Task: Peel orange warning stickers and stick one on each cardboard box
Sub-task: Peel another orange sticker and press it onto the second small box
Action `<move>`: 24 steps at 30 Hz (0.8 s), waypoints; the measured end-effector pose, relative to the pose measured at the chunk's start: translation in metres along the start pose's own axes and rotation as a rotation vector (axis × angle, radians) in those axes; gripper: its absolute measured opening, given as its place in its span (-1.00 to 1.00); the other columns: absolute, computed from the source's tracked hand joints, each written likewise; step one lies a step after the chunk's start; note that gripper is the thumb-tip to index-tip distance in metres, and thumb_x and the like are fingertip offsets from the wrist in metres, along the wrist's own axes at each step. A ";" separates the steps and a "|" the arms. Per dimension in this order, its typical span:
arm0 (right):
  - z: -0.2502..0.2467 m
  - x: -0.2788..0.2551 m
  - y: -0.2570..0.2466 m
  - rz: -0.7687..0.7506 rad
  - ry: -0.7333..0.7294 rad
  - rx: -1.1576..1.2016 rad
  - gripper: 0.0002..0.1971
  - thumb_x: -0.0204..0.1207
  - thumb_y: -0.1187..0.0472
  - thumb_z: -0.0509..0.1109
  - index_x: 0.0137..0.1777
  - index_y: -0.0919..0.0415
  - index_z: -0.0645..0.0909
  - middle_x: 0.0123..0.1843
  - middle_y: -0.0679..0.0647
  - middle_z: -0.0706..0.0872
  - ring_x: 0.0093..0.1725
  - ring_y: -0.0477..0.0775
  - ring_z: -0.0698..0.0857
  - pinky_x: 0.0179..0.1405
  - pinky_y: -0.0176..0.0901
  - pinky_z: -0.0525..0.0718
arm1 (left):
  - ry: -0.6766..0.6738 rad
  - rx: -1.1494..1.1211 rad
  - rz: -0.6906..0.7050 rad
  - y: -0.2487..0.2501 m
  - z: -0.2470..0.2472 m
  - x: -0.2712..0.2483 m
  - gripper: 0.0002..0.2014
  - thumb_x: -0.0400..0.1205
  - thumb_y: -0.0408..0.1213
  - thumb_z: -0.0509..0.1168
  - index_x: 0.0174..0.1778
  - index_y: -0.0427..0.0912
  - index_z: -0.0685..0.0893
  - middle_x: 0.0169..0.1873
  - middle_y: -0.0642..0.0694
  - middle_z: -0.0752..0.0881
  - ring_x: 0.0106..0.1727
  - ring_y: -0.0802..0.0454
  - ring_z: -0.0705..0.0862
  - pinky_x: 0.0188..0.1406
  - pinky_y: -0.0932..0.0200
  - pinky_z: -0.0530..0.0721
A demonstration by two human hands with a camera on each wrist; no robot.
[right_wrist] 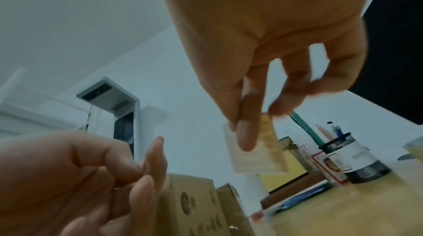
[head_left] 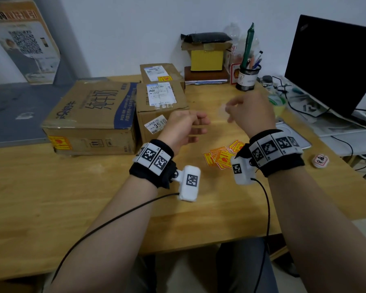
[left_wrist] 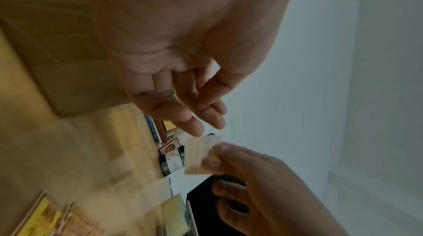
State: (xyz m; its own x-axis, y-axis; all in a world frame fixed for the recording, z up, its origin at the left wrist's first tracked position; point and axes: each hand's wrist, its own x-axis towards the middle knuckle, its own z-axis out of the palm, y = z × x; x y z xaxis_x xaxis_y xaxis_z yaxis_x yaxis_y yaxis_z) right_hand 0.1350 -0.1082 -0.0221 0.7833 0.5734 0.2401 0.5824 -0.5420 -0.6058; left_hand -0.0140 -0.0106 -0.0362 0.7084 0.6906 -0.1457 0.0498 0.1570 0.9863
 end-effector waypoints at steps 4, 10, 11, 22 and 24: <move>-0.003 -0.001 -0.027 -0.049 0.005 0.377 -0.82 0.48 -0.07 0.49 -0.26 -0.06 0.83 -0.26 -0.15 0.87 -0.19 -0.05 0.83 -0.11 -0.16 0.73 | 0.076 -0.007 0.139 0.022 -0.013 0.006 -0.67 0.63 -0.53 0.10 -0.04 -0.14 0.74 -0.26 0.01 0.82 -0.40 0.07 0.75 -0.48 0.24 0.51; 0.016 0.014 -0.054 -0.111 -0.069 0.647 -0.97 0.51 0.22 0.60 -0.10 0.11 0.80 -0.18 0.08 0.90 -0.30 -0.02 0.84 -0.41 -0.34 0.68 | 0.280 -0.013 0.191 0.052 -0.050 0.024 -0.72 0.67 -0.39 0.19 0.10 -0.12 0.80 -0.10 0.03 0.82 -0.29 0.07 0.74 -0.60 0.29 0.45; 0.021 0.018 -0.057 -0.129 -0.097 0.668 -0.92 0.52 0.26 0.58 -0.03 0.11 0.78 -0.19 0.07 0.91 -0.32 -0.04 0.84 -0.37 -0.25 0.73 | 0.298 0.005 0.182 0.055 -0.057 0.028 -0.76 0.68 -0.31 0.23 0.13 -0.07 0.79 -0.05 0.05 0.83 -0.24 0.08 0.75 -0.61 0.30 0.47; 0.066 0.050 -0.086 -0.236 -0.210 0.735 -0.72 0.53 0.40 0.55 0.17 0.18 0.62 -0.28 0.13 0.81 -0.54 -0.05 0.70 -0.58 -0.35 0.57 | 0.294 0.283 0.251 0.059 -0.100 0.066 -0.90 0.66 -0.17 0.42 -0.12 -0.02 0.83 -0.33 0.08 0.76 -0.43 0.17 0.54 -0.60 0.35 0.42; 0.068 0.054 -0.088 -0.232 -0.208 0.731 -0.75 0.52 0.40 0.56 0.11 0.19 0.63 -0.35 0.08 0.80 -0.54 -0.05 0.69 -0.60 -0.37 0.54 | 0.298 0.286 0.289 0.057 -0.103 0.070 -0.92 0.65 -0.23 0.43 -0.10 -0.09 0.84 -0.32 0.03 0.77 -0.49 0.25 0.54 -0.60 0.42 0.44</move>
State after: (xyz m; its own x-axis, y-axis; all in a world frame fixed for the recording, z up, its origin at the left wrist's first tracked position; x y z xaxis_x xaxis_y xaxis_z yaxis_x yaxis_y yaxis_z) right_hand 0.1118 0.0124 -0.0078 0.5608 0.7642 0.3185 0.3795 0.1047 -0.9193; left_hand -0.0344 0.1192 0.0020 0.4921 0.8554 0.1617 0.1018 -0.2410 0.9652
